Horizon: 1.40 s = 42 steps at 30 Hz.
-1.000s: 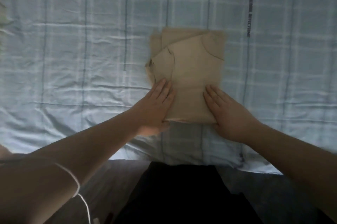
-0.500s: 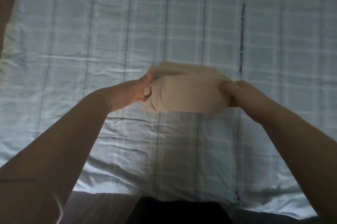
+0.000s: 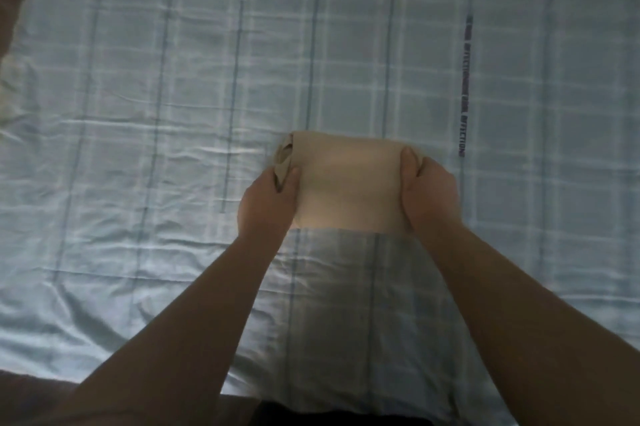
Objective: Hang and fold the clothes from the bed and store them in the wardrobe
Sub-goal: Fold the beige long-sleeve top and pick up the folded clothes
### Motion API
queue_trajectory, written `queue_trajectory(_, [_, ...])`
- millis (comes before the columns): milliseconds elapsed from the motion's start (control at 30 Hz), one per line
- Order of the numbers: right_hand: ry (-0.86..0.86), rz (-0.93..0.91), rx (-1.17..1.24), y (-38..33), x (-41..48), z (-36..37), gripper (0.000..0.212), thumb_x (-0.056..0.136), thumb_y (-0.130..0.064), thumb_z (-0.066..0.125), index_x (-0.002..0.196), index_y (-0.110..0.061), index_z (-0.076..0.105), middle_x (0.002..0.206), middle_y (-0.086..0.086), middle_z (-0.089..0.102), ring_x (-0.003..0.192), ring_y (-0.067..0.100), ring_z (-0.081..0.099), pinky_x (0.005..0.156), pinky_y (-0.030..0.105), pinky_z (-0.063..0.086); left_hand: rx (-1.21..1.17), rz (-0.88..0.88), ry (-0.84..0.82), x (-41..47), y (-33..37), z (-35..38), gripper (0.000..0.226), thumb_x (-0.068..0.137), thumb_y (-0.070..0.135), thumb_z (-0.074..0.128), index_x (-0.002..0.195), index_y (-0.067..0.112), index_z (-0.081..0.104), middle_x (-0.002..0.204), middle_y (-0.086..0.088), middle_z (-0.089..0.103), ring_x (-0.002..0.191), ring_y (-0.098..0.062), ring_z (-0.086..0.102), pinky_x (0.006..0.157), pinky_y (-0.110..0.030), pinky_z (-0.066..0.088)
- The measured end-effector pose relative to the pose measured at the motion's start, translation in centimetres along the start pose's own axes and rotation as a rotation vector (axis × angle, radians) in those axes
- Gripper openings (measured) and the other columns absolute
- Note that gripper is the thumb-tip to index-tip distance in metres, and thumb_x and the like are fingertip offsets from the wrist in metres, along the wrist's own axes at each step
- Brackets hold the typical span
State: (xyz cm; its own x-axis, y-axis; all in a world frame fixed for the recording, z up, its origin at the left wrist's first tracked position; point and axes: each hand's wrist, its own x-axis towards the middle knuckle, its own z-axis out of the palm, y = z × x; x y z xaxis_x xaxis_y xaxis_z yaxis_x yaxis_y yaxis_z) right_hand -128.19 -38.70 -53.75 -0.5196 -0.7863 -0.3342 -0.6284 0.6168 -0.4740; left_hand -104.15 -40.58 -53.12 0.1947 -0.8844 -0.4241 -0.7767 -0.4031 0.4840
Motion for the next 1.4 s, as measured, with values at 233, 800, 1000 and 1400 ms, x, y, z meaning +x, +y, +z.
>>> queue_trajectory(233, [-0.081,0.079,0.024,-1.2,0.1,-1.1,0.061,0.096,-0.065,0.028,0.095,-0.013,0.061,0.089,0.011,0.065,0.090,0.035,0.061,0.074,0.035,0.040,-0.099,-0.098,0.058,-1.0,0.9,-0.2,0.034,0.090,0.060,0.053,0.083,0.027,0.047,0.070,0.009,0.054,0.063,-0.009,0.054,0.049,-0.026,0.030])
queue_trajectory(800, [-0.202,0.193,0.125,-1.2,-0.4,-1.4,0.064,0.094,-0.063,0.040,0.120,-0.007,0.055,0.116,0.015,0.064,0.103,0.034,0.060,0.075,0.032,0.033,-0.125,-0.367,-0.120,2.6,3.7,-0.7,0.084,0.081,0.075,0.052,0.129,0.007,0.050,0.120,-0.012,0.058,0.105,-0.031,0.056,0.081,-0.033,0.034])
queue_trajectory(1000, [-0.185,0.226,0.313,-1.1,-1.8,-1.6,0.055,0.098,-0.055,0.043,0.099,-0.003,0.061,0.088,0.010,0.062,0.087,0.031,0.057,0.060,0.030,0.035,-0.385,-0.317,-0.212,0.3,1.2,-0.9,0.071,0.080,0.069,0.053,0.116,0.011,0.068,0.096,0.000,0.067,0.086,-0.019,0.063,0.069,-0.032,0.048])
queue_trajectory(1400, [-0.303,-0.280,0.444,-16.1,-23.6,-3.7,0.042,0.089,-0.066,0.040,0.103,-0.031,0.060,0.089,-0.023,0.066,0.078,-0.008,0.059,0.074,0.029,0.046,-0.830,-0.115,-0.065,-14.3,-14.7,-22.0,0.042,0.083,0.071,0.055,0.100,0.036,0.071,0.096,0.015,0.074,0.087,-0.002,0.070,0.071,-0.019,0.052])
